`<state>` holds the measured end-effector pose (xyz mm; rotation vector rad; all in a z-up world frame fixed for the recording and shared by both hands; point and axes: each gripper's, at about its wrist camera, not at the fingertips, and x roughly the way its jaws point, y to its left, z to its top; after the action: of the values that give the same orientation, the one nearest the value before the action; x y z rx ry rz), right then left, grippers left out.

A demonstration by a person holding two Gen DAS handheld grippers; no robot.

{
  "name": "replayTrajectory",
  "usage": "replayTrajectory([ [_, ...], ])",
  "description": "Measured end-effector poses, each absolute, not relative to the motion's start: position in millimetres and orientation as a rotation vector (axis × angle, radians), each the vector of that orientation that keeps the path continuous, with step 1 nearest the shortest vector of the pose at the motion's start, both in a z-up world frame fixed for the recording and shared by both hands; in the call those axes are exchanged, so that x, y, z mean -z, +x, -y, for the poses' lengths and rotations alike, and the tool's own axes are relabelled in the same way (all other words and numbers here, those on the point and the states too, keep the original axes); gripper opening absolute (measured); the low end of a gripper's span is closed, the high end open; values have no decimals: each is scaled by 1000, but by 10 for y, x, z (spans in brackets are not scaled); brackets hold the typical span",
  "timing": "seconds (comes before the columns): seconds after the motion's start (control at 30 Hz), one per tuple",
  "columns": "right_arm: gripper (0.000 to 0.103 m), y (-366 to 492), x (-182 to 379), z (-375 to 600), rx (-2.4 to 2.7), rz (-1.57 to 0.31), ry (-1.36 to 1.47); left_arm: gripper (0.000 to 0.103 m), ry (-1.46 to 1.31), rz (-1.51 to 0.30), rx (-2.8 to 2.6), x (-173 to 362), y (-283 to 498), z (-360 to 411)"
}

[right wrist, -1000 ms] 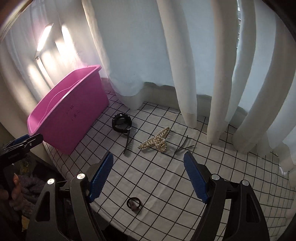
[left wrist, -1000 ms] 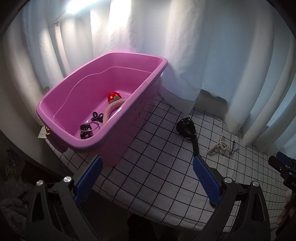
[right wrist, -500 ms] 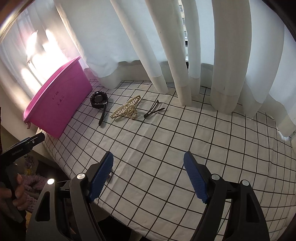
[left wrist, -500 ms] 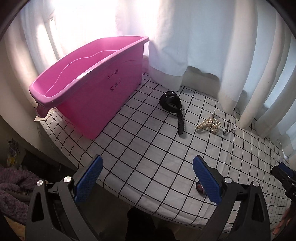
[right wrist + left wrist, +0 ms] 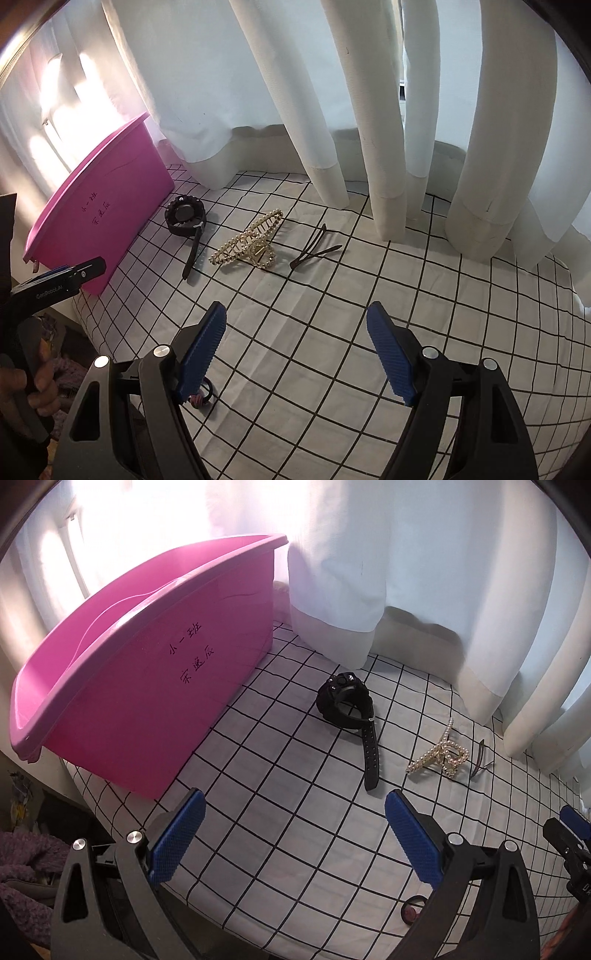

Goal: Organize jewelry
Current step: 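Grasp the black watch with the left tool while the right tool grasps the brown hair pins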

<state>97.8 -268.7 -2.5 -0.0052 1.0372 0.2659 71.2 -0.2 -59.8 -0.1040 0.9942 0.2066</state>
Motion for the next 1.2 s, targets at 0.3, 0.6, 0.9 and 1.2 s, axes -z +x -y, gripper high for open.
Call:
replayTrajectory([
  [0.3, 75, 1329, 492, 2597, -157, -1089, 54, 96, -104, -1037, -196, 995, 1099, -66],
  [0.6, 75, 1617, 788, 2606, -26, -1096, 123, 96, -117, -1070, -196, 1285, 1455, -103],
  [0.9, 75, 1822, 947, 2565, 73, -1107, 153, 96, -128, -1078, -193, 1421, 1714, -70],
  [1.2, 75, 1893, 1046, 2454, 131, -1109, 104, 96, -130, -1094, -181, 1534, 1877, -39],
])
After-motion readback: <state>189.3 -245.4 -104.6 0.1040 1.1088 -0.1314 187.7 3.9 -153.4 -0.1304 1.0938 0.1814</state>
